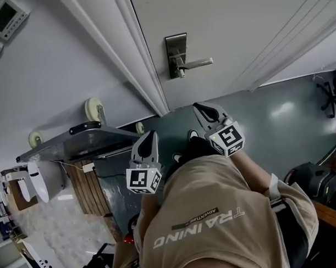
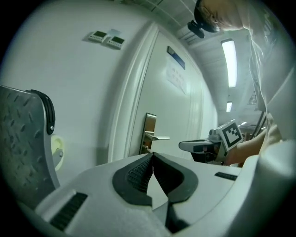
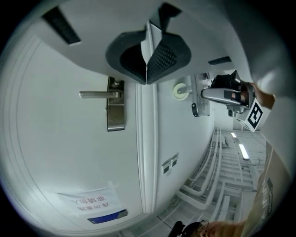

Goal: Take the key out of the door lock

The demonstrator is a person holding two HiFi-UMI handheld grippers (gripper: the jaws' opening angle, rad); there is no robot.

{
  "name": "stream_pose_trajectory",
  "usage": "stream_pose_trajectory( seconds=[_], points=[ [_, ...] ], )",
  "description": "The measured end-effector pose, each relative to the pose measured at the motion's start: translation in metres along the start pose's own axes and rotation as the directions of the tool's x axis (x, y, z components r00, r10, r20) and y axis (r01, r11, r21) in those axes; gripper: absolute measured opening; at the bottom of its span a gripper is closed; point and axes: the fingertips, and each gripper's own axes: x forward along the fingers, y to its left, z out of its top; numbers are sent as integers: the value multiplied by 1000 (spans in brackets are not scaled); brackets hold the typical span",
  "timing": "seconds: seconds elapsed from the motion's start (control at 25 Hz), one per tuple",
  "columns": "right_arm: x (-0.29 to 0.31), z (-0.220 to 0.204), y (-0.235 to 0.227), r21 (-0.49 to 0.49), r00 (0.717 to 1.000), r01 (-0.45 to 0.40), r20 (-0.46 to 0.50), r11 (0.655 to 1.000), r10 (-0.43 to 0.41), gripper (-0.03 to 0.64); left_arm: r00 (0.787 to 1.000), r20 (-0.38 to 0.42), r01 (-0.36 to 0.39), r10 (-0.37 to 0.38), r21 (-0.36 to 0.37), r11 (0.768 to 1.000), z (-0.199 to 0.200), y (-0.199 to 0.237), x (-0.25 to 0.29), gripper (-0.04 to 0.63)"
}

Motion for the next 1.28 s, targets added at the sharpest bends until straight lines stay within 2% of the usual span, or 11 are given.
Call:
stream_pose_trajectory(
  seconds=[0.16,0.32,0.44,0.56,0.8,0.96,1.12,1.28],
  points=[
    [12,-6,2,47,1000,-1,-12,999,2,15,1000,-15,-3,2,-20,1000,-6,1,-3,9],
    [44,-1,11,54,999,-53,-8,997,53,15,996,-59,-70,66,-67,995,-22,18,-12,9],
    [60,19,16,44,995,-92,37,995,90,15,989,-91,-122,113,-106,987,-27,31,-18,9],
    [72,29,6,17,994,-96,58,995,95,15,987,-96,-135,126,-87,987,-19,37,-10,9],
    [75,18,-27,48,997,-62,37,997,61,15,994,-73,-81,80,-7,997,8,33,36,9],
    [70,8,-54,96,999,-43,5,994,43,15,996,-84,-8,10,21,1000,11,17,79,9],
    [68,3,-72,171,999,-52,4,984,52,15,995,-77,73,-68,68,995,20,2,126,9],
    [65,-3,-84,169,998,-64,-16,983,68,15,993,-78,97,-90,102,990,27,-4,158,9]
  ],
)
